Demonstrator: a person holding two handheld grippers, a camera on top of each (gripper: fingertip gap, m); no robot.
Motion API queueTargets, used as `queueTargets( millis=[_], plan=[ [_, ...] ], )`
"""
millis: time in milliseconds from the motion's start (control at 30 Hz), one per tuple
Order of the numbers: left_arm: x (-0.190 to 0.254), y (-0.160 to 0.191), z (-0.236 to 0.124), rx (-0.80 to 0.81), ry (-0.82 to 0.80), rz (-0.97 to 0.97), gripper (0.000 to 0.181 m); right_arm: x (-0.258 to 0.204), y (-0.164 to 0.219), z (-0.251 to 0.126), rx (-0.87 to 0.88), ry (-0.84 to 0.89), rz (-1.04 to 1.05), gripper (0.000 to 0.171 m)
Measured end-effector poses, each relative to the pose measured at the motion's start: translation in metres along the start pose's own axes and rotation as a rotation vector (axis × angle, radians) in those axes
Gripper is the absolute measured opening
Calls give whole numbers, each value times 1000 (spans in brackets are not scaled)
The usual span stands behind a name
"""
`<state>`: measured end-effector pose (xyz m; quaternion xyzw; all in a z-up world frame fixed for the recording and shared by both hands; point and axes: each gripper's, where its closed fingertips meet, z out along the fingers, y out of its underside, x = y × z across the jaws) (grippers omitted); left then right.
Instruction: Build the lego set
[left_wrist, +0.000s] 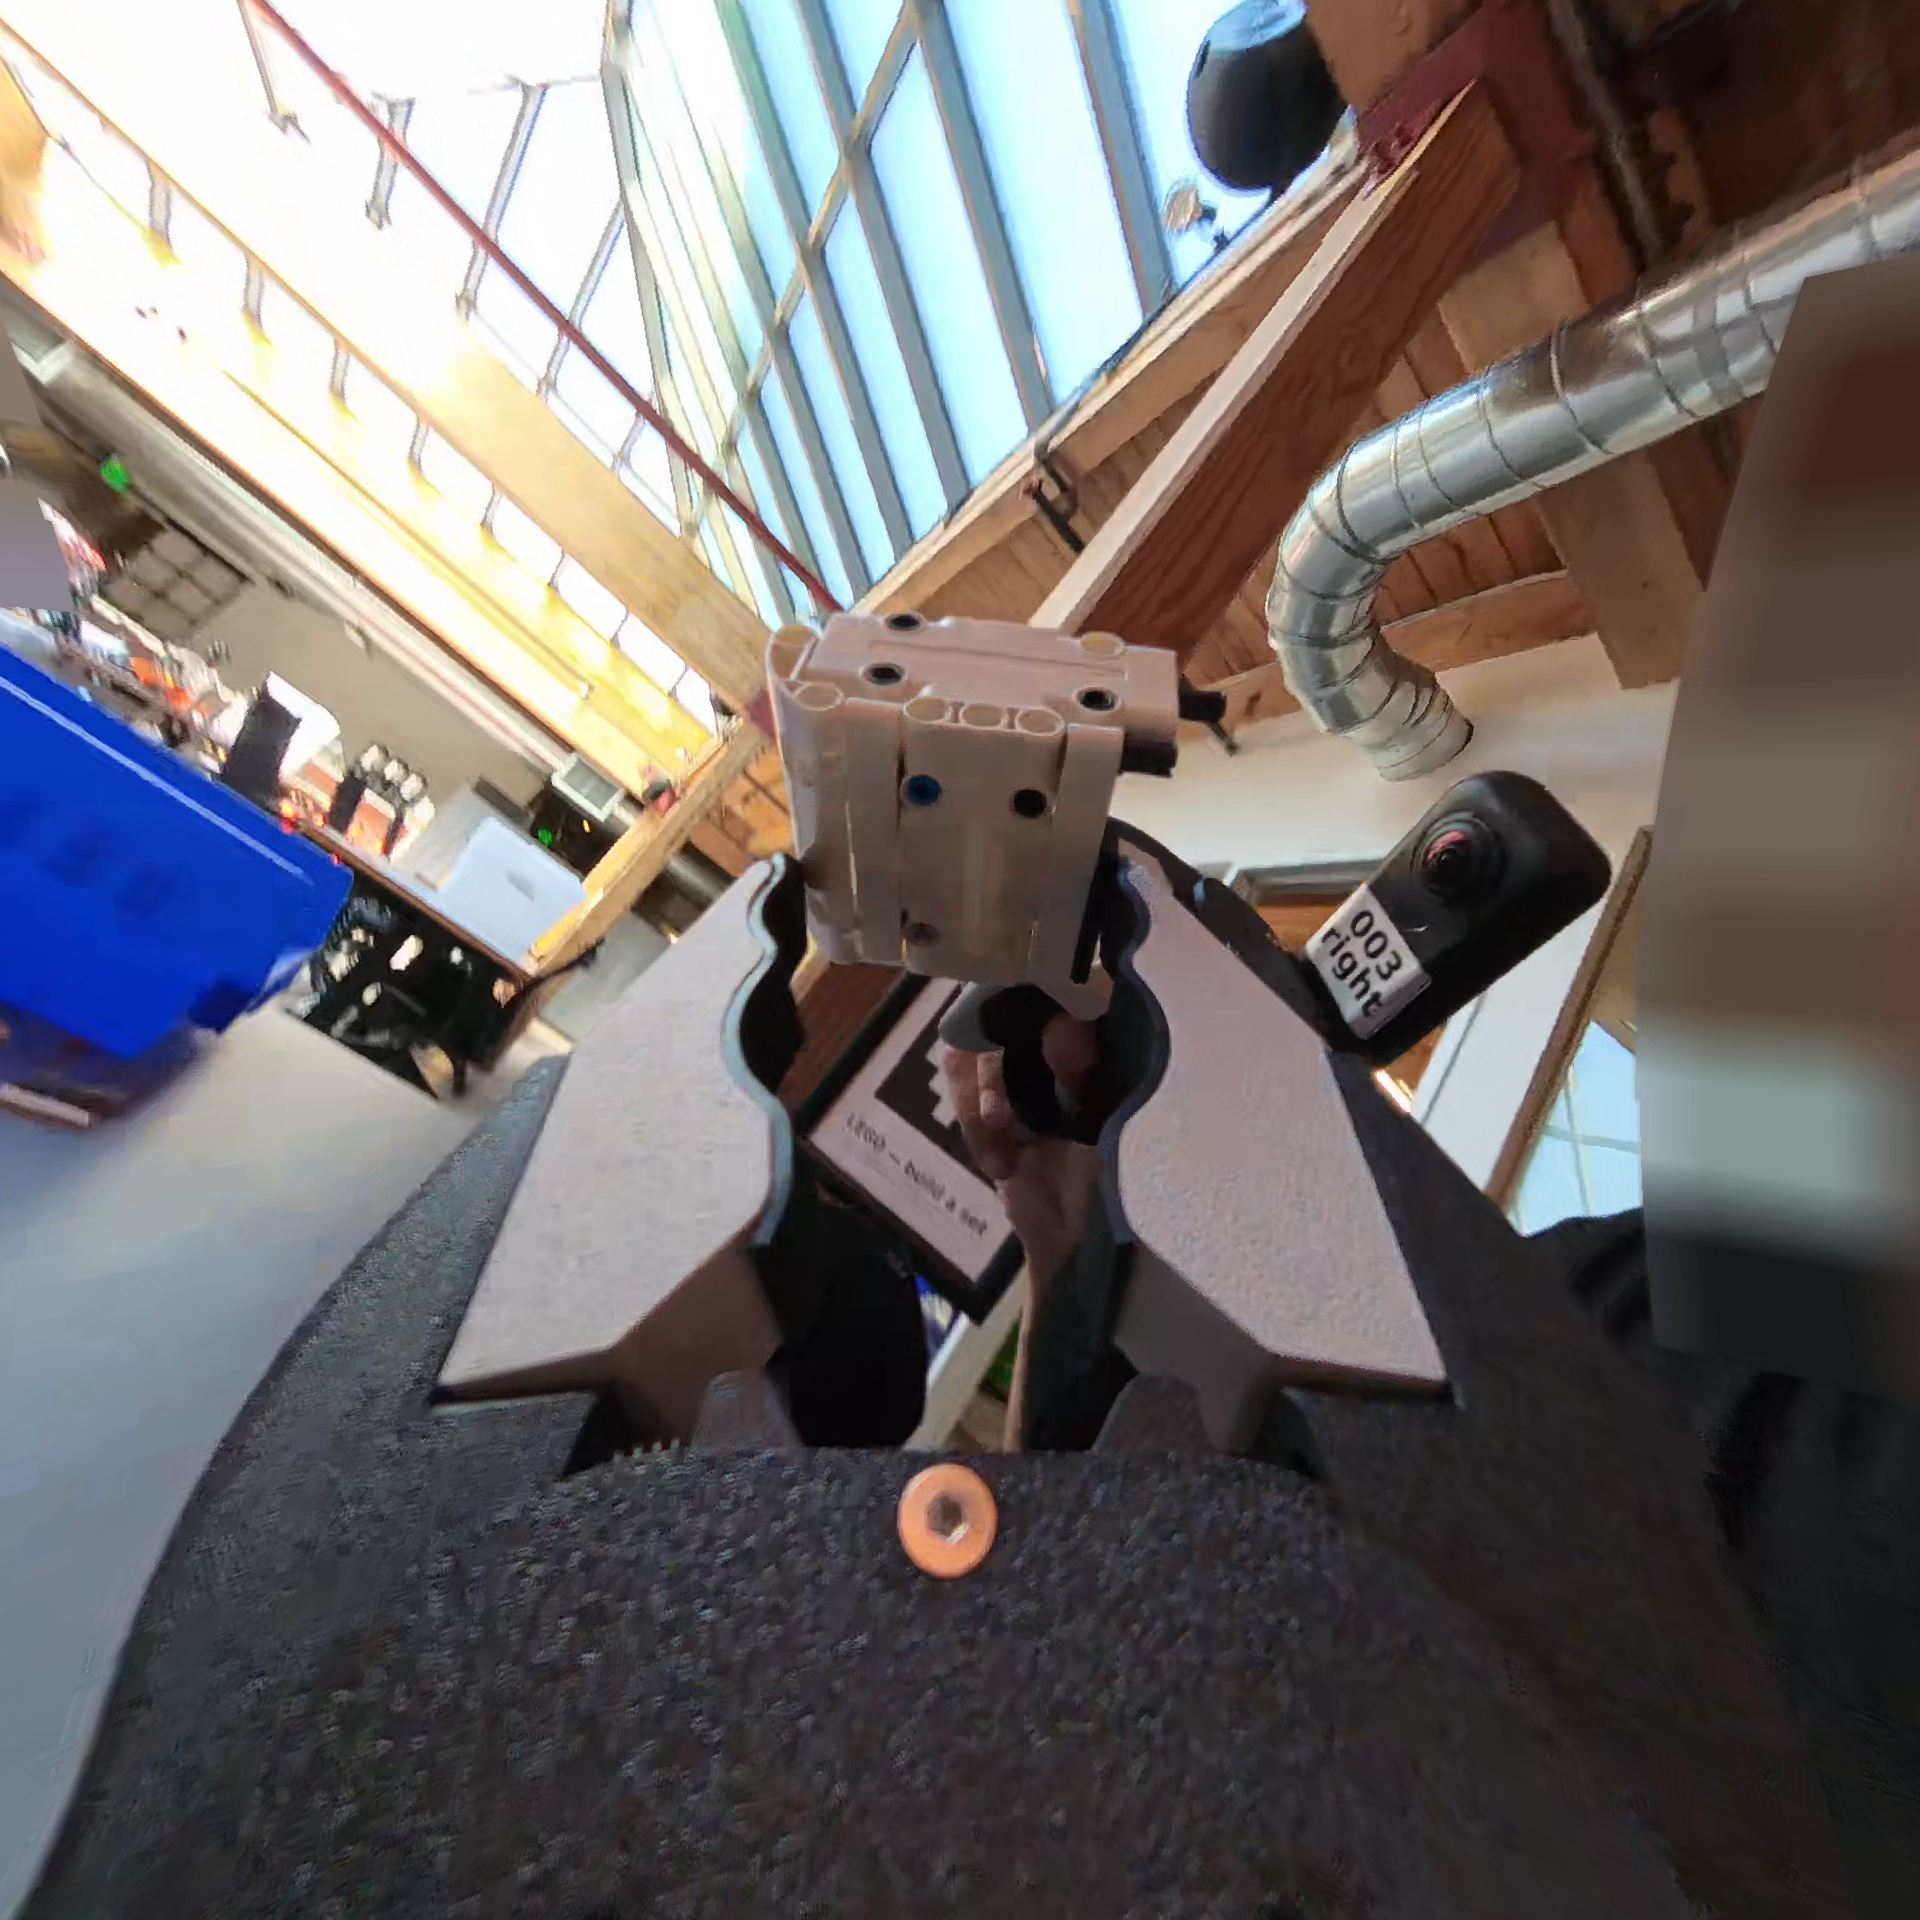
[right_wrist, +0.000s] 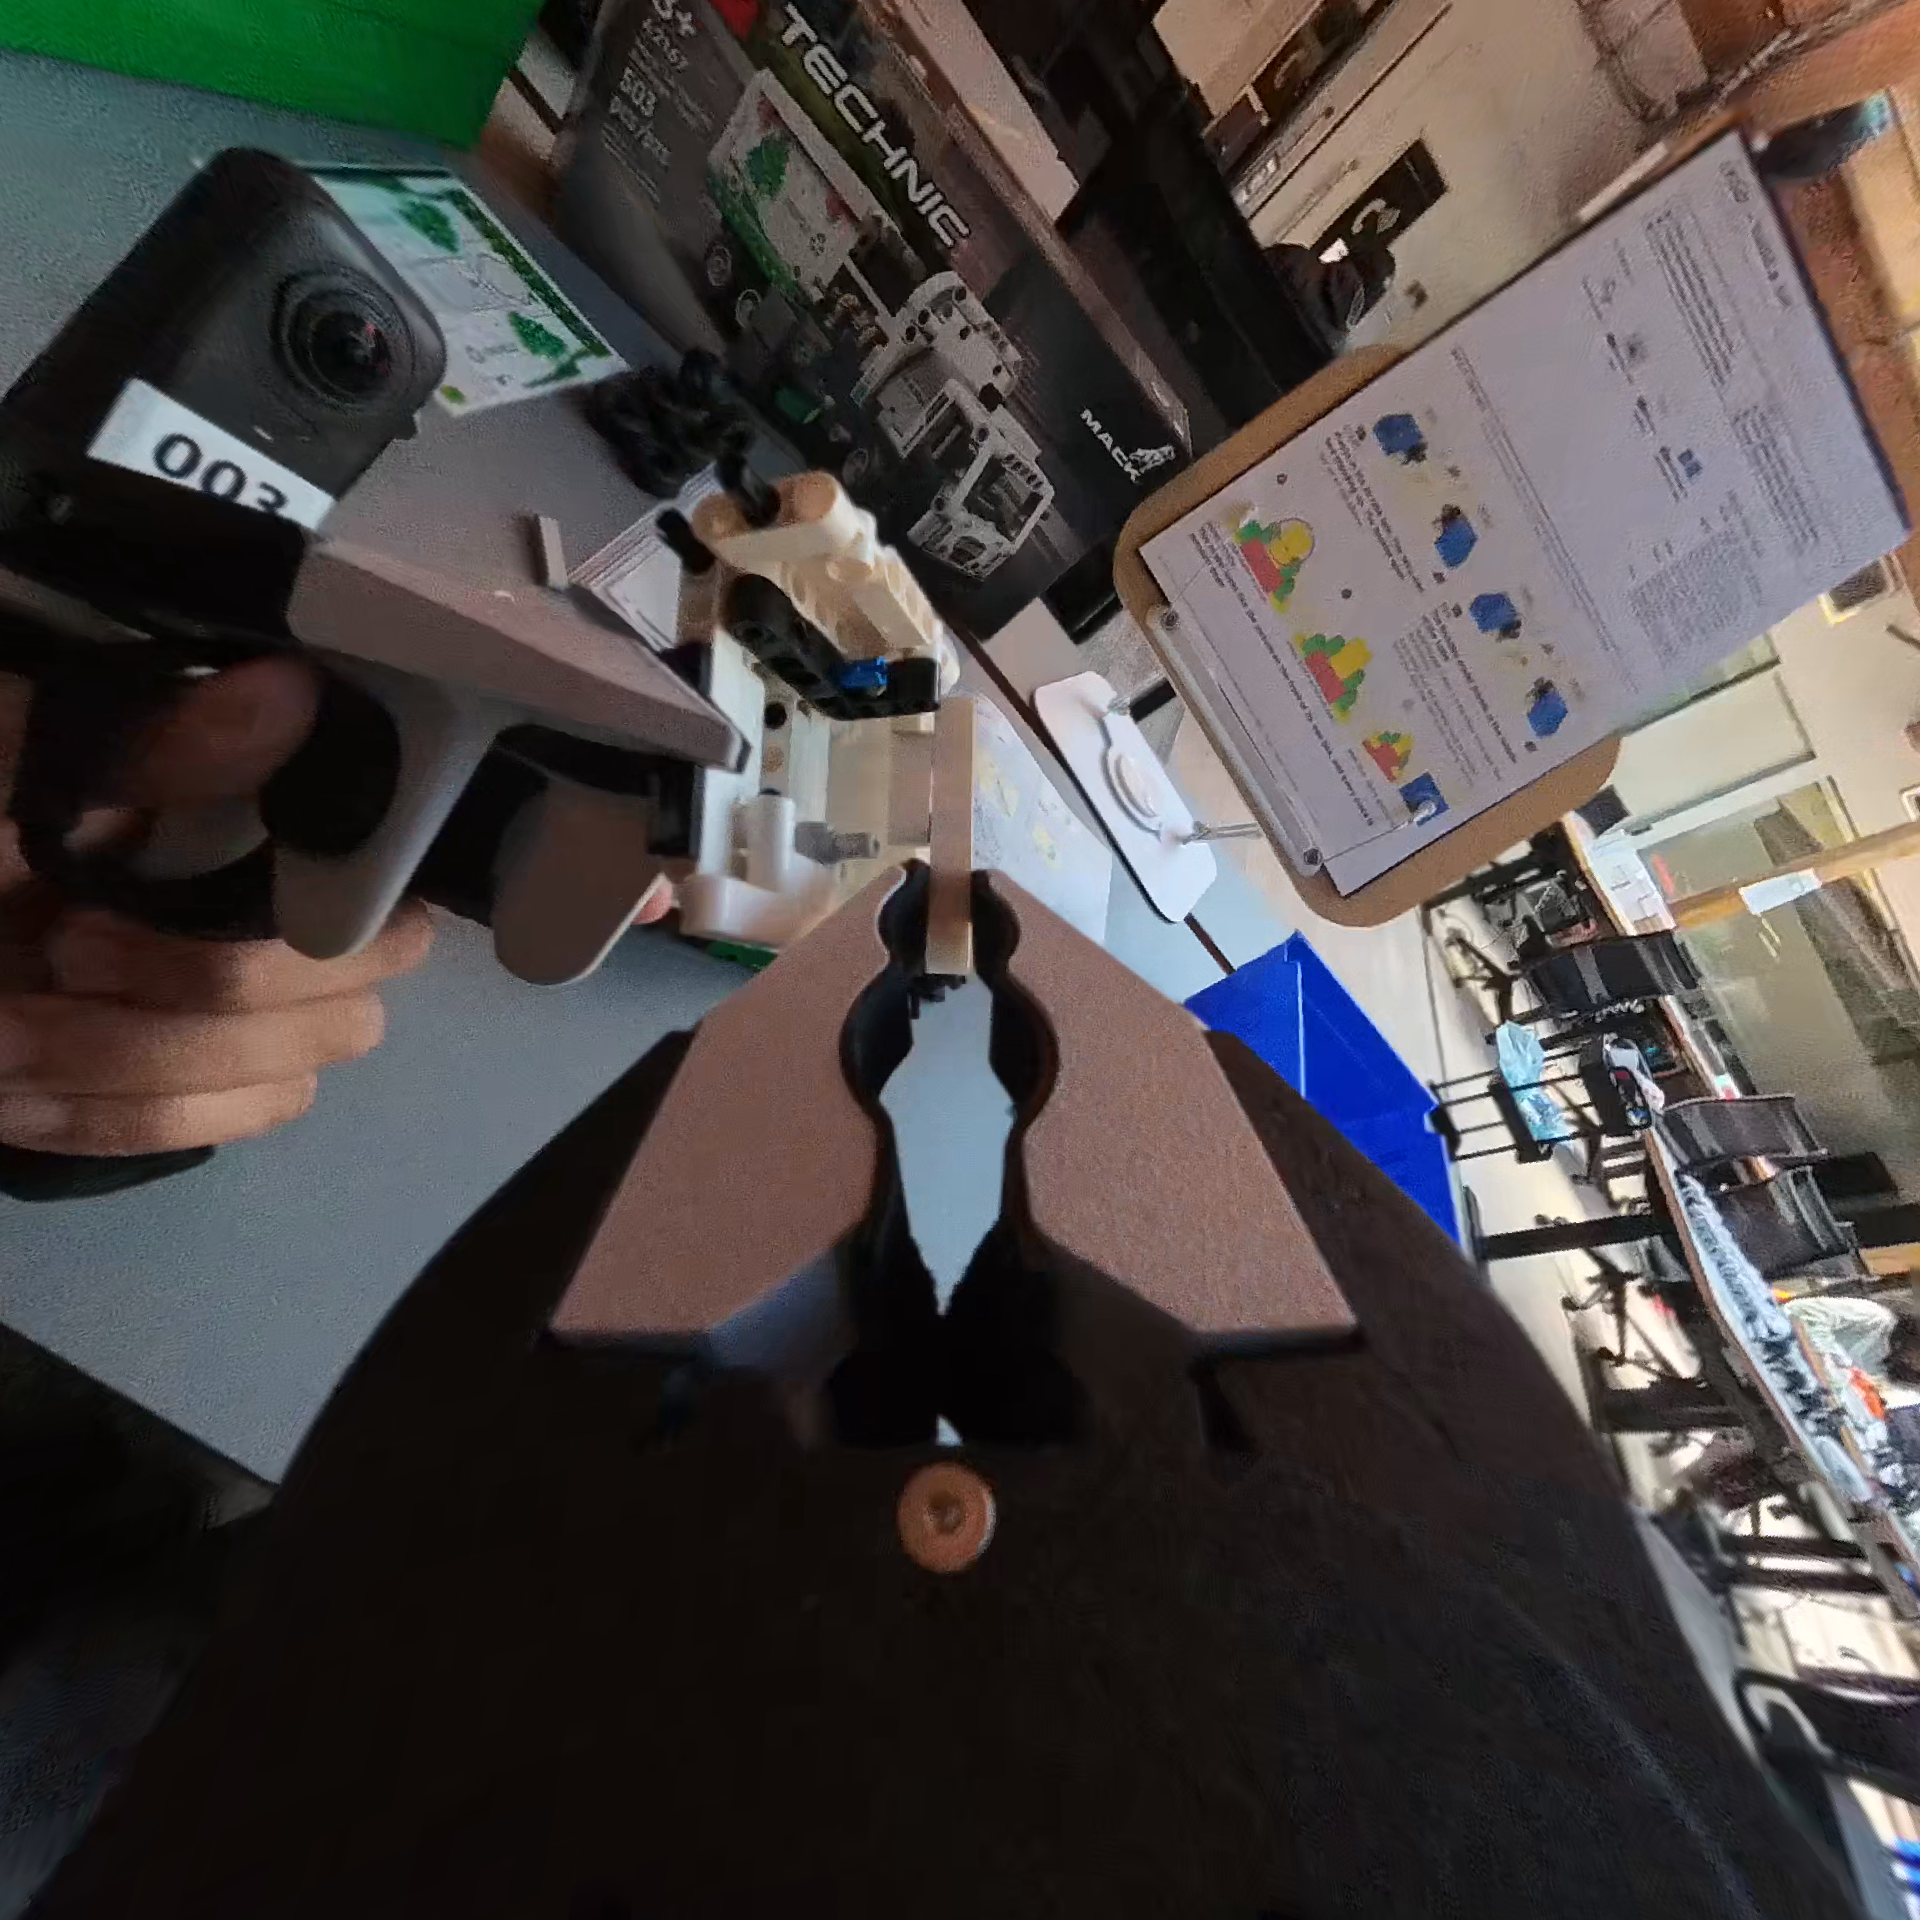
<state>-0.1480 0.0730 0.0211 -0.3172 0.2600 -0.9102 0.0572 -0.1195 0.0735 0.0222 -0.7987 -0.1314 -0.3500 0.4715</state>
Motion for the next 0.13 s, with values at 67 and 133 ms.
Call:
queueTargets(
  millis=[67, 133],
  plan=[
    [9, -9, 3, 130, 24, -12, 55, 6, -15, -5, 8, -33, -139, 7],
    [14, -18, 9, 210, 23, -29, 55, 13, -30, -10, 18, -39, -279, 7]
  ],
)
